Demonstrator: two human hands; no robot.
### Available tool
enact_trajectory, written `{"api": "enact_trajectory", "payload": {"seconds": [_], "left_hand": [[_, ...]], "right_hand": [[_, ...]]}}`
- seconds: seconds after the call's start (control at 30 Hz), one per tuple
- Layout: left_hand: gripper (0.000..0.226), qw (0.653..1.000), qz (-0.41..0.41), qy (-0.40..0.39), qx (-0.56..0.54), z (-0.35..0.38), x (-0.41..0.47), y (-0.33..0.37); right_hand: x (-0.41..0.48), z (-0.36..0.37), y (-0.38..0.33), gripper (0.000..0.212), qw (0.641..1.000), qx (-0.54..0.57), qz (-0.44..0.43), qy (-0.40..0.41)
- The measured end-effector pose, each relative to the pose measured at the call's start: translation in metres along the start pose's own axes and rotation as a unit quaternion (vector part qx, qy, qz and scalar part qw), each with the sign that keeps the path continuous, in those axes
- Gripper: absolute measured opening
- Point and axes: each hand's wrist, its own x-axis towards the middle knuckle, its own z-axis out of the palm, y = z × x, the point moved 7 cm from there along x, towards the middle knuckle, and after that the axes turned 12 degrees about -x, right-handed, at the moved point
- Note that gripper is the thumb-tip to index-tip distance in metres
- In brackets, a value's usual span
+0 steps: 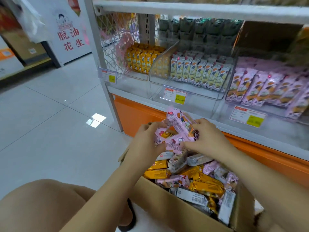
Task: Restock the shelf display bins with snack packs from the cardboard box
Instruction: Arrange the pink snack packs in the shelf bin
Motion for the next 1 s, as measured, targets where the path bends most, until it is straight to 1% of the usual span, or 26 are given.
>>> {"api": "enact_trajectory", "payload": {"seconds": [0.07,0.1,0.2,0.27,0.33,0.37,0.43,0.5,0.6,0.73,0.83,1.0], "left_hand": [[0.049,0.999,0.046,0.015,-0.023,-0.004,-0.006,0.027],[0.05,0.996,0.07,0.024,-0.043,-0.007,-0.007,0.042],[0.05,0.986,0.142,0.05,-0.07,-0.014,-0.007,0.087],[0.047,0.979,0.179,0.061,-0.073,-0.016,-0.004,0.117],[0.044,0.972,0.215,0.067,-0.072,-0.015,0.001,0.146],[0.043,0.968,0.232,0.07,-0.069,-0.014,0.004,0.159],[0.041,0.959,0.266,0.071,-0.064,-0.006,0.013,0.186],[0.04,0.951,0.296,0.071,-0.053,0.005,0.024,0.207],[0.042,0.945,0.32,0.052,-0.032,0.032,0.048,0.235],[0.042,0.951,0.308,-0.008,-0.009,0.073,0.083,0.25],[0.043,0.959,0.272,-0.071,0.029,0.101,0.107,0.243],[0.044,0.961,0.22,-0.155,0.063,0.13,0.134,0.218]], "right_hand": [[-0.016,-0.029,0.002,0.036,0.998,0.043,0.008,0.036],[-0.024,-0.044,0.004,0.034,0.996,0.06,0.013,0.057],[-0.043,-0.088,0.01,0.042,0.989,0.08,0.02,0.125],[-0.056,-0.115,0.016,0.039,0.981,0.089,0.023,0.169],[-0.067,-0.139,0.025,0.042,0.975,0.083,0.032,0.203],[-0.07,-0.149,0.031,0.04,0.972,0.085,0.038,0.218],[-0.077,-0.17,0.048,0.034,0.964,0.086,0.055,0.247],[-0.079,-0.186,0.068,0.039,0.955,0.076,0.076,0.276],[-0.082,-0.206,0.103,0.036,0.943,0.055,0.108,0.308],[-0.069,-0.201,0.152,0.034,0.944,0.011,0.159,0.29],[-0.052,-0.178,0.182,0.034,0.959,-0.006,0.182,0.216],[-0.033,-0.138,0.207,0.044,0.981,0.036,0.154,0.113]]}}
